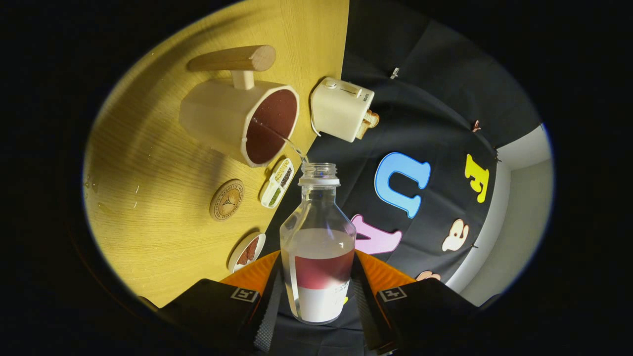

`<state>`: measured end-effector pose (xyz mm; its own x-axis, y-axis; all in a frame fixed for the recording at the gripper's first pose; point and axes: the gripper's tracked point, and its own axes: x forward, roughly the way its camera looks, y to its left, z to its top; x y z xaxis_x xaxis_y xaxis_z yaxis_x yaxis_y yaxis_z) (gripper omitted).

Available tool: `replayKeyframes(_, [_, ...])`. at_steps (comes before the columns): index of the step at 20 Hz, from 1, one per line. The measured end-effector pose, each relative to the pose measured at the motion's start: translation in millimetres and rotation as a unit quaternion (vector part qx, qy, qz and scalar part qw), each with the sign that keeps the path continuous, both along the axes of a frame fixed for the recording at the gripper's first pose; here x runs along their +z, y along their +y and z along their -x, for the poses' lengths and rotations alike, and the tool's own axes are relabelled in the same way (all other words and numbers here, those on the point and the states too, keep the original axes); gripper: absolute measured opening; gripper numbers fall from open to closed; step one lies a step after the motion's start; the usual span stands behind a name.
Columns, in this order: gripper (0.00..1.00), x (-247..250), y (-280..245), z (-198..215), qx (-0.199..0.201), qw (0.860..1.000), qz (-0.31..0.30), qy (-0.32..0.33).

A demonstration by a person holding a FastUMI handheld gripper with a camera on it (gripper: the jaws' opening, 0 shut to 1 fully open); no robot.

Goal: Take the bottle from table, then pour the juice into the cup, finally place the bottle on the coaster

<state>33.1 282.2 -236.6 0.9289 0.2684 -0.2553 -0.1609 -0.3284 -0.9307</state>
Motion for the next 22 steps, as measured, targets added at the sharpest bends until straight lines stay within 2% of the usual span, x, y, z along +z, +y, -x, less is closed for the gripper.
replayKeyframes(22, [0.72,10.7,24.3,3.2,0.087,0.992,0.073,-0.047])
